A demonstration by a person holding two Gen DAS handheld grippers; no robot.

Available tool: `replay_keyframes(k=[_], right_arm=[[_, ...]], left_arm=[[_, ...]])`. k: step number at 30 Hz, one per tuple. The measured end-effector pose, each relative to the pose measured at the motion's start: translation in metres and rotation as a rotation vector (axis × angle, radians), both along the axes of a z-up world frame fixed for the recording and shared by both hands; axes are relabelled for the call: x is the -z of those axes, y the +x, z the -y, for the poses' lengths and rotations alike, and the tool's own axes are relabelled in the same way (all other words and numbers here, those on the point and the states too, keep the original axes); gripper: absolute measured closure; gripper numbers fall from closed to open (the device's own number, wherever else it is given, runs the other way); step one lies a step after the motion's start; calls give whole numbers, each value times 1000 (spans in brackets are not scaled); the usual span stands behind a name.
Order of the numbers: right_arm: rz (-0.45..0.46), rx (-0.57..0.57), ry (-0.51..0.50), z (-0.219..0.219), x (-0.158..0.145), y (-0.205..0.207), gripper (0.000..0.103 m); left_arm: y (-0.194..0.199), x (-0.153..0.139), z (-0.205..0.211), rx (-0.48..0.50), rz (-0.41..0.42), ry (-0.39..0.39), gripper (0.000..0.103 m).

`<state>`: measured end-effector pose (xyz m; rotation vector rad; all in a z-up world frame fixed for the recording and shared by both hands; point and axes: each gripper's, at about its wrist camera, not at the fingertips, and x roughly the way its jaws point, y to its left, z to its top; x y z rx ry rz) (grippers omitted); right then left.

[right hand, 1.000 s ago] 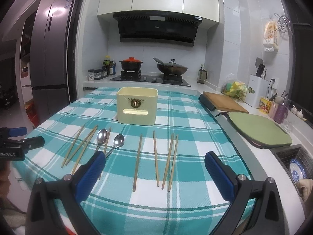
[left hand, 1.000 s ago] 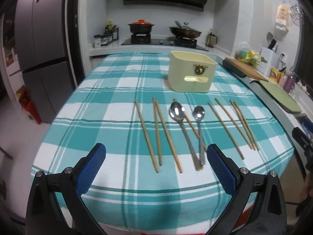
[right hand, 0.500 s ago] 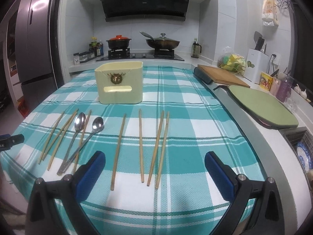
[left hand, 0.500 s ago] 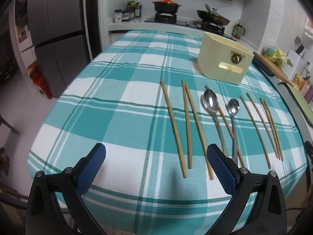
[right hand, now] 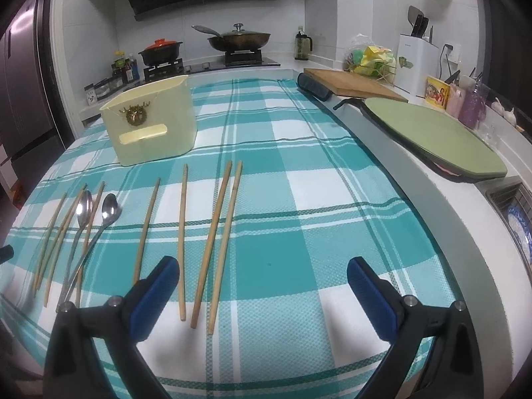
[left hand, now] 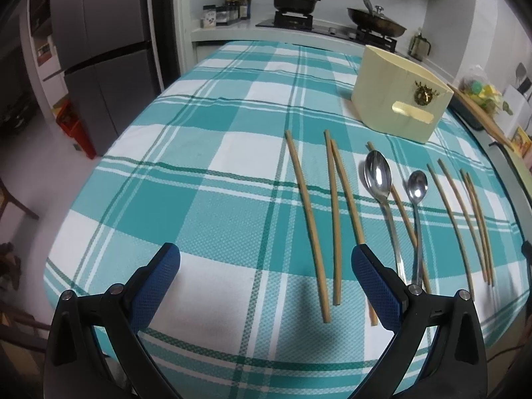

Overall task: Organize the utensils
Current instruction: 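Lower the left tool onto a wooden chopstick and close it while the right tool grasps another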

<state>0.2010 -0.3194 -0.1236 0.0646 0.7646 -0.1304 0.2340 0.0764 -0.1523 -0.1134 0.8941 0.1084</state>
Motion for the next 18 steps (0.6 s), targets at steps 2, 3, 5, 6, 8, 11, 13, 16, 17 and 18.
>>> replay_keyframes(k=[2, 3, 5, 6, 8, 11, 13, 16, 17, 18], right_arm=[[12, -3, -11, -1, 0, -1, 1], [13, -4, -22, -2, 1, -2, 1], [10, -4, -32, -1, 3, -1, 1], [5, -3, -32, -1, 5, 1, 1], [-7, 2, -26, 0, 8, 4, 1], [-9, 2, -24, -3, 8, 9, 1], [4, 0, -35, -6, 5, 11, 1], [20, 1, -53, -9, 1, 16, 1], [20, 3, -55, -10, 0, 18, 1], [16, 7, -56, -9, 0, 21, 1]], left_arm=[[1, -1, 0, -5, 1, 9, 0], [1, -2, 0, -8, 4, 9, 0], [2, -5, -1, -15, 17, 3, 0], [2, -6, -2, -17, 28, -1, 0], [4, -7, -3, -22, 44, 2, 0], [8, -5, -6, -22, 41, 3, 0], [11, -4, -9, -26, 39, -5, 0], [18, 1, -13, -31, 26, -11, 0], [20, 3, -15, -34, 20, -14, 0], [21, 5, -16, -36, 17, -16, 0]])
